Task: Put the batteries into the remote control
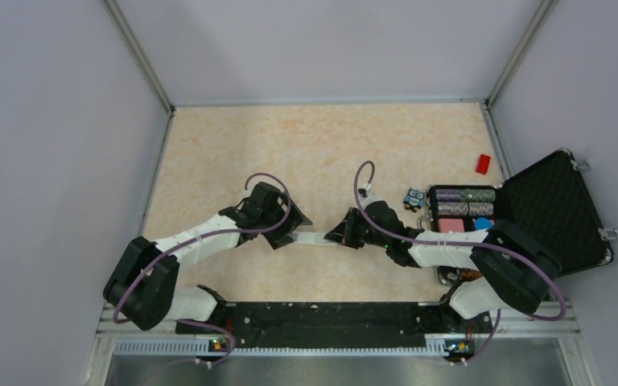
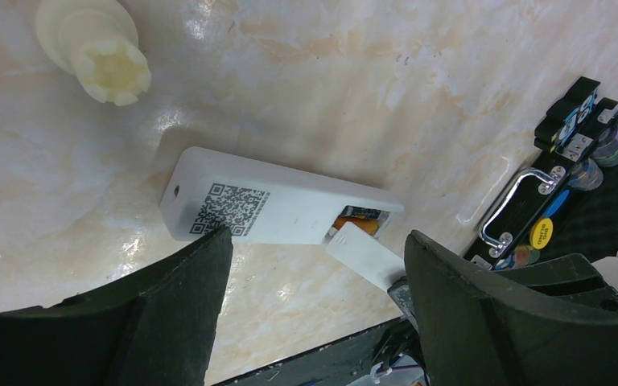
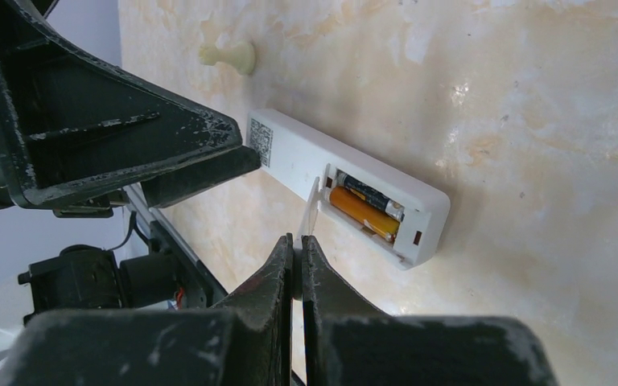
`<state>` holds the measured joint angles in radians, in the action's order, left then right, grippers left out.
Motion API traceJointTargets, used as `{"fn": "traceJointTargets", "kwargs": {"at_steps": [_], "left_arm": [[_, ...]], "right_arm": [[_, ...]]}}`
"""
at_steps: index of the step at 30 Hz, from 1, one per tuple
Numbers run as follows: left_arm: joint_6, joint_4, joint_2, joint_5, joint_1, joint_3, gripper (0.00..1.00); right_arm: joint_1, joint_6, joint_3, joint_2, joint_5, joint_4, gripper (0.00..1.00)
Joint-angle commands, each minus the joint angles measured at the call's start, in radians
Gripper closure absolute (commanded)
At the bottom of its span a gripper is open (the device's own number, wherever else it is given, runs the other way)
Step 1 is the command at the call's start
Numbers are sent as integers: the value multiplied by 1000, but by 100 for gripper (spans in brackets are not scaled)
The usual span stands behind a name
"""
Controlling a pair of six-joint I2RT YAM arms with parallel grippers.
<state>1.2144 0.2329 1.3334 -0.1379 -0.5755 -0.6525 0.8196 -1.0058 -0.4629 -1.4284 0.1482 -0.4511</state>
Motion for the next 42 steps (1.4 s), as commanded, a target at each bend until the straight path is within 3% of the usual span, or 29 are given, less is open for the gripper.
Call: {"fn": "traceJointTargets", "kwargs": {"at_steps": [1, 13, 25, 34, 42], "left_arm": [[7, 4, 13, 13, 5, -25, 17], [8, 10, 13, 20, 6, -21, 18], [2, 4, 24, 15, 6, -21, 18], [2, -5, 30, 11, 6, -18, 18], [0, -11, 38, 7, 5, -16, 18]], "right_arm": [[-13, -6, 1, 6, -15, -83, 100], [-22, -14, -2, -10, -36, -6, 100], [-23, -34, -1, -74, 3, -60, 100], [-23, -2, -64, -92, -32, 141, 100], [-23, 55, -160, -117, -71, 336, 92]]}}
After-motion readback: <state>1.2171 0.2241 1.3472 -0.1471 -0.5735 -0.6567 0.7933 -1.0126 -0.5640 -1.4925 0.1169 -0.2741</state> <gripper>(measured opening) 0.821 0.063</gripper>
